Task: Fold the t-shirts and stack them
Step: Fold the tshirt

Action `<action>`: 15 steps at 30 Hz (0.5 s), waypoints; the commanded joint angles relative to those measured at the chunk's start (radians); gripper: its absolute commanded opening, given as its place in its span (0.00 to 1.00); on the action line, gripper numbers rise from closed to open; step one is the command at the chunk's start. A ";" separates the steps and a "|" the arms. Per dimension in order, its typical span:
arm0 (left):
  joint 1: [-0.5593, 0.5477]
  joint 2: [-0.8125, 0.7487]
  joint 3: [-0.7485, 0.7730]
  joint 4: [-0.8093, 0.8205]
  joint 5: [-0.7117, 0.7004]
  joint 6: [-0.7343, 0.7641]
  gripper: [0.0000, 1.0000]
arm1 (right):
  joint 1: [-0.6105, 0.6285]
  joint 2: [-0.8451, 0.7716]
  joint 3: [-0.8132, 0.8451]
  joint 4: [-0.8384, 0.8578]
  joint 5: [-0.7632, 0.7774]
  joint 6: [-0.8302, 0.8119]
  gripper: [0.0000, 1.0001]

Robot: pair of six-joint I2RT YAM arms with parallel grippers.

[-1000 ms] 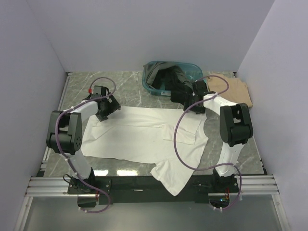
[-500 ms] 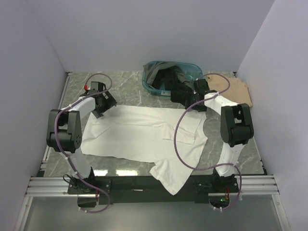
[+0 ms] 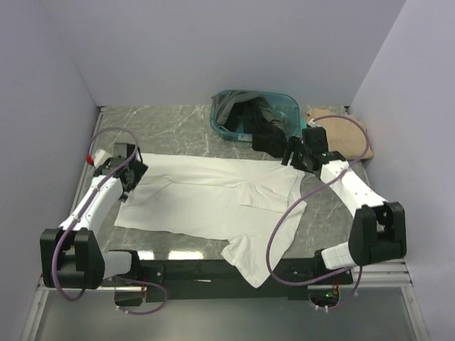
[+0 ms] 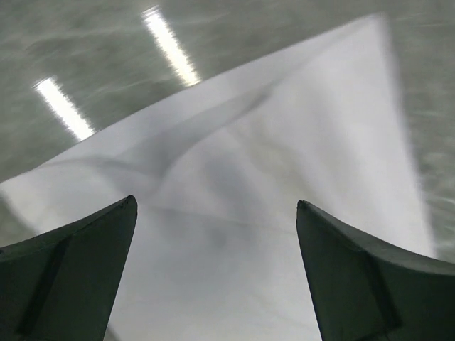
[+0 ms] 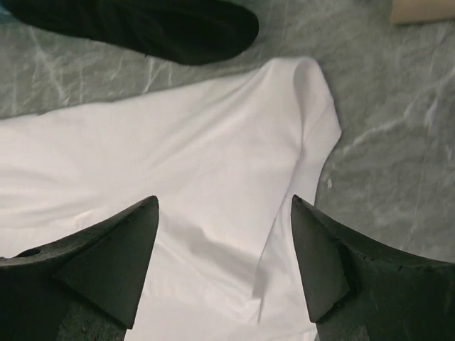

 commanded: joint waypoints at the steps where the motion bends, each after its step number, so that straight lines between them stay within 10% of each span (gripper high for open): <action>1: 0.029 -0.070 -0.117 -0.156 -0.112 -0.173 0.99 | 0.006 -0.133 -0.068 0.072 -0.033 0.073 0.81; 15: 0.299 -0.213 -0.446 0.110 0.126 -0.072 0.97 | 0.012 -0.207 -0.117 0.079 -0.075 0.084 0.83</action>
